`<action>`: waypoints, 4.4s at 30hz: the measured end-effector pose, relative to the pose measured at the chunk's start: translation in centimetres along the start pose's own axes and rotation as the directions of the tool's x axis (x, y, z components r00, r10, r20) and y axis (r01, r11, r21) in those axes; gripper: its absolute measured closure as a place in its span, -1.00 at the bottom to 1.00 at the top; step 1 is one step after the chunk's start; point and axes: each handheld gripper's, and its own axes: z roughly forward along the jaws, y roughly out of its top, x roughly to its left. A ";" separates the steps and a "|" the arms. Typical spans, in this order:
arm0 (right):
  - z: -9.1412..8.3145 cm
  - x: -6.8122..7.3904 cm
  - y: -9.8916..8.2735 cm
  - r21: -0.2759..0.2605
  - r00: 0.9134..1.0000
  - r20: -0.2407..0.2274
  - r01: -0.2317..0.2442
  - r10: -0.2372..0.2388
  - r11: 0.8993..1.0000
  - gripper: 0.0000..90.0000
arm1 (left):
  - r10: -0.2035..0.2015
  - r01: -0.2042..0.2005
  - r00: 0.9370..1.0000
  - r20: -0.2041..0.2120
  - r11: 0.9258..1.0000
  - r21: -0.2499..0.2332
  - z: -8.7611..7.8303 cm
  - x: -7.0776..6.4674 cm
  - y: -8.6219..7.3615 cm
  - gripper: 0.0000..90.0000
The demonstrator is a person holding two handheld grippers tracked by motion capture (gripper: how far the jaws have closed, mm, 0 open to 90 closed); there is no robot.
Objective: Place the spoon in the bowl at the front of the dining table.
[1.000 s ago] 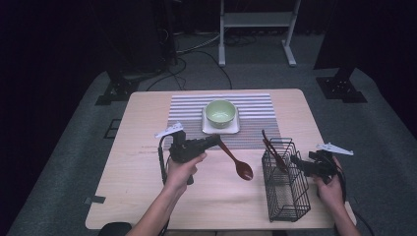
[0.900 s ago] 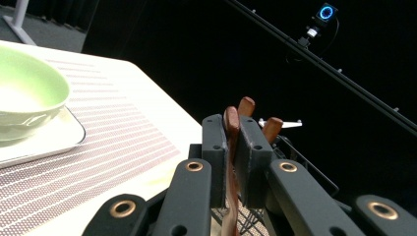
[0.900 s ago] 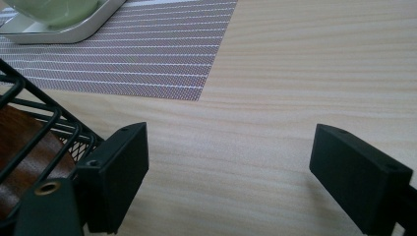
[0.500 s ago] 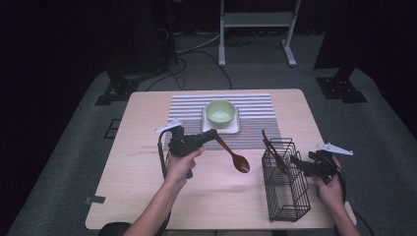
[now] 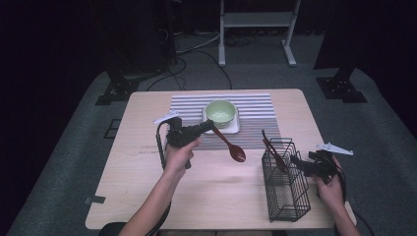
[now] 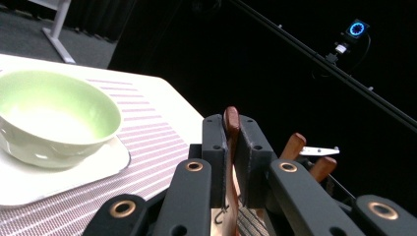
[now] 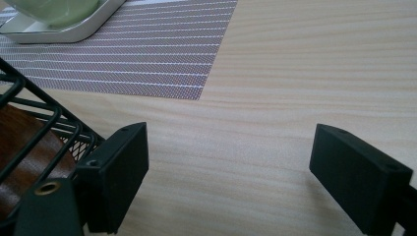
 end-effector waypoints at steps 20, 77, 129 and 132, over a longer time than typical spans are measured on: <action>0.0 -0.1 0.0 0.004 1.000 -0.006 -0.007 0.007 1.000 -0.70 | -0.040 0.039 0.997 -0.063 0.999 -0.024 0.4 1.9 1.2 0.87; 0.1 -0.1 0.0 0.007 1.000 -0.013 -0.006 0.006 1.000 -0.70 | -0.108 0.085 0.977 -0.185 0.988 -0.128 1.8 5.8 5.4 0.87; 0.0 -0.3 0.0 0.004 1.000 -0.025 -0.018 0.018 1.000 -0.70 | -0.176 0.120 0.942 -0.287 0.972 -0.203 2.8 9.4 6.5 0.87; 0.0 -0.3 0.0 0.004 0.999 -0.026 -0.019 0.019 1.000 -0.70 | -0.174 0.117 0.939 -0.296 0.973 -0.200 3.0 9.6 6.5 0.87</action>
